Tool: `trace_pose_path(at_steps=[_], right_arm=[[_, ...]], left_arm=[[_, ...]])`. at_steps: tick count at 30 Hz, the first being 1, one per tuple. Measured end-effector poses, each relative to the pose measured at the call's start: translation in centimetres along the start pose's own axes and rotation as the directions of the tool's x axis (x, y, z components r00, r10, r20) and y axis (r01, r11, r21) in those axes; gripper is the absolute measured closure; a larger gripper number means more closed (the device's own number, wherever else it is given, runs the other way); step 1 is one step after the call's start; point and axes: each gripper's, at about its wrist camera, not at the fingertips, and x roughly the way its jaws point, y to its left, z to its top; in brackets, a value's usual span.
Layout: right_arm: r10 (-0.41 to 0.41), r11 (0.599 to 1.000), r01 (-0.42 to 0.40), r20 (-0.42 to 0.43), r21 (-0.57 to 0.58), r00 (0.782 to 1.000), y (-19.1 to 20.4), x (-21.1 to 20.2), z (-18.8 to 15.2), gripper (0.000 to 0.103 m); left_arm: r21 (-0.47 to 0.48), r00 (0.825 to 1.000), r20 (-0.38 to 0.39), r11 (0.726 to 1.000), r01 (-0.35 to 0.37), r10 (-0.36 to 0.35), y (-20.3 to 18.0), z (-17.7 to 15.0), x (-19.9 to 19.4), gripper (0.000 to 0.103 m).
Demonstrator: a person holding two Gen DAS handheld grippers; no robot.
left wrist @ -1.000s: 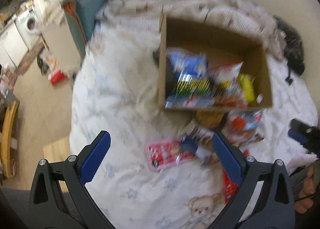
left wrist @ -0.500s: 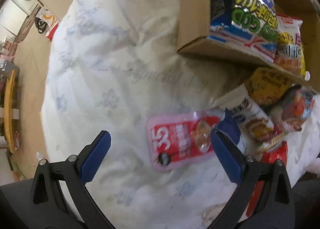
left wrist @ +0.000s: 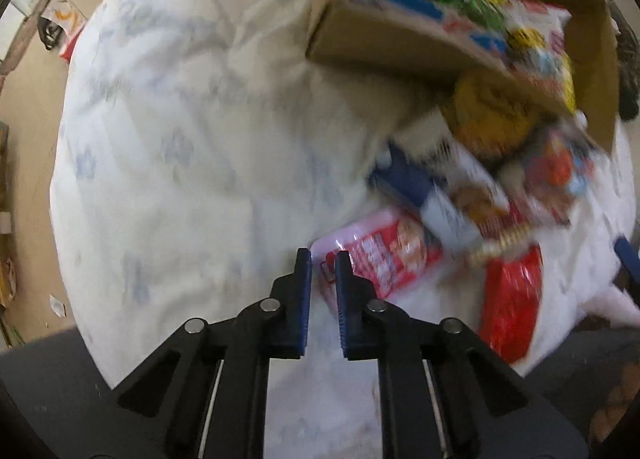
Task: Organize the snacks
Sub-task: 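Grasp the pink stick pouch with left tool while right tool grasps red chip bag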
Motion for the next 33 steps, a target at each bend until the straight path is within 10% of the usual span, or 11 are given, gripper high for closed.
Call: trace_pose_path(at_steps=[6,9,10,12,13,19,23,29,33], right_arm=[[0.005,1.000,-0.004,-0.002,0.017,1.000,-0.2,-0.2,-0.2,0.015],[0.000,1.000,0.000,-0.005,0.010,1.000,-0.2,-0.1,-0.3,0.015],[-0.003,1.000,0.003,-0.006,0.009,1.000,-0.2,-0.1,-0.3,0.015],[-0.006,1.000,0.006,-0.009,0.010,1.000,-0.2,-0.1,-0.3,0.015],[-0.007,1.000,0.007,-0.011,0.011,1.000,-0.3,0.0,-0.4,0.015],[0.003,1.000,-0.003,-0.008,0.019,1.000,-0.3,-0.2,-0.2,0.015],[0.003,1.000,-0.003,-0.019,0.026,1.000,-0.4,0.1,-0.1,0.015],[-0.001,1.000,0.002,-0.043,0.027,0.999,-0.3,0.9,-0.1,0.015],[-0.023,1.000,0.023,-0.049,0.002,0.999,0.1,1.3,-0.3,0.015]], left_arm=[[0.101,0.999,-0.038,0.995,0.017,-0.014,-1.8,-4.4,-1.1,0.099],[0.158,0.995,0.047,0.983,-0.099,0.092,-2.6,-5.0,-1.6,0.095],[0.191,0.990,0.065,0.972,-0.135,0.124,-3.3,-4.7,-1.5,0.087],[0.256,0.983,0.082,0.950,-0.177,0.162,-4.7,-3.7,-1.1,0.020],[0.295,0.983,0.091,0.938,-0.182,0.162,-5.6,-3.3,-0.9,0.014],[0.547,0.974,0.122,0.806,-0.227,0.191,-11.1,-1.5,0.5,0.017],[0.679,0.962,0.132,0.686,-0.263,0.238,-12.5,-0.4,2.6,0.037],[0.622,0.990,0.014,0.774,-0.121,0.143,-11.6,1.8,3.1,0.034],[0.663,0.989,0.008,0.739,-0.118,0.150,-10.9,0.9,3.5,0.047]])
